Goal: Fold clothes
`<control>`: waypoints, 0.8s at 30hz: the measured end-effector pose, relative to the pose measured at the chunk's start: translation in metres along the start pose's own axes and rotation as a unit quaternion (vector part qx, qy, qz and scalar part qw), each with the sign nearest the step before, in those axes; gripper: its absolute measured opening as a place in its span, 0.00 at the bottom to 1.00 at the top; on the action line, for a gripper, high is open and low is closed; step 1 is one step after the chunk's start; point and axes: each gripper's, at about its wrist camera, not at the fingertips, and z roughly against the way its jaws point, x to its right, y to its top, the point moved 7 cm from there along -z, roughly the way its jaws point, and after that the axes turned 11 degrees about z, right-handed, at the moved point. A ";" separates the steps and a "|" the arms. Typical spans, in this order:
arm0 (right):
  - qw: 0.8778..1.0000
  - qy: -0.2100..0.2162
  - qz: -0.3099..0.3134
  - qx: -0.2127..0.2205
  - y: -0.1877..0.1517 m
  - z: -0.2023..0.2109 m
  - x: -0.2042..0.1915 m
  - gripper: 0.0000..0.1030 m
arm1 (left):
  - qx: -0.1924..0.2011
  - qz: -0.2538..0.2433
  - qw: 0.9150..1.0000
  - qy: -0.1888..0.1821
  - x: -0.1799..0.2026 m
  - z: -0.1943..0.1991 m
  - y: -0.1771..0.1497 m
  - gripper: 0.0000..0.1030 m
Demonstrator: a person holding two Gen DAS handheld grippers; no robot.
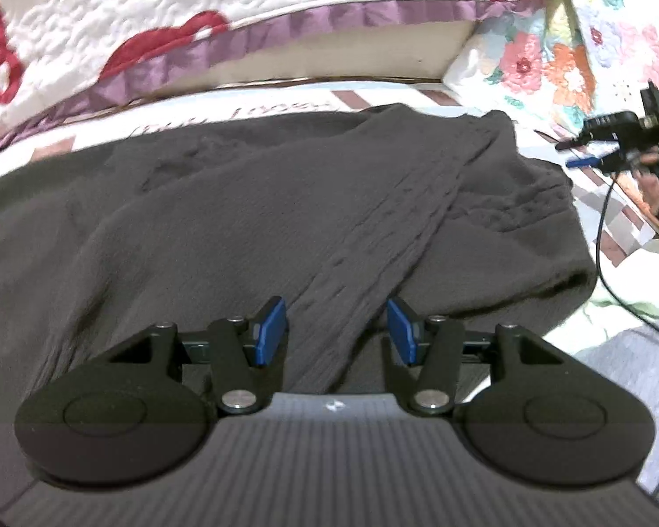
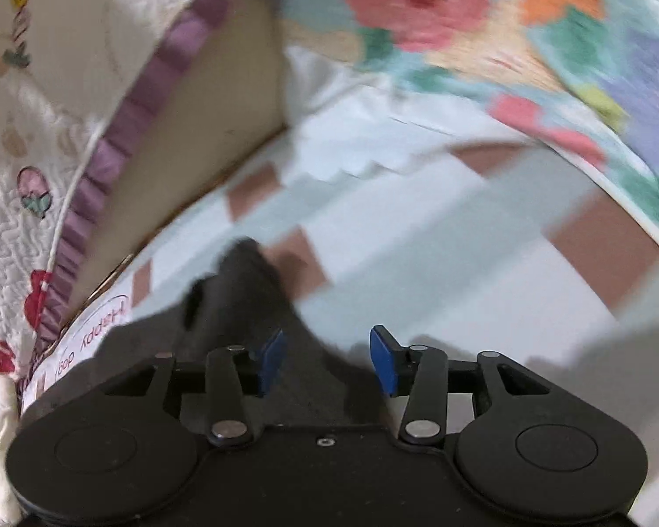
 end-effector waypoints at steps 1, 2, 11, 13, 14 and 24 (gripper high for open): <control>1.000 0.002 -0.011 -0.009 -0.007 0.000 0.006 0.54 | -0.001 -0.008 1.000 -0.004 0.008 -0.004 0.004 0.49; 1.000 0.003 -0.019 -0.015 -0.013 0.000 0.011 0.54 | -0.003 -0.017 1.000 -0.006 0.017 -0.009 0.009 0.49; 0.998 0.030 0.049 0.026 -0.021 -0.008 -0.017 0.10 | 0.010 -0.015 0.998 -0.055 0.093 -0.061 0.056 0.49; 0.994 0.025 0.060 0.084 -0.004 0.022 -0.033 0.08 | 0.014 -0.035 0.997 -0.074 0.116 -0.069 0.061 0.49; 0.992 0.011 0.066 0.109 0.003 0.041 -0.036 0.08 | 0.009 -0.042 0.995 -0.088 0.127 -0.074 0.062 0.50; 0.996 -0.064 0.029 0.057 -0.025 0.034 0.006 0.07 | -0.103 -0.070 0.989 -0.076 0.175 -0.133 0.031 0.58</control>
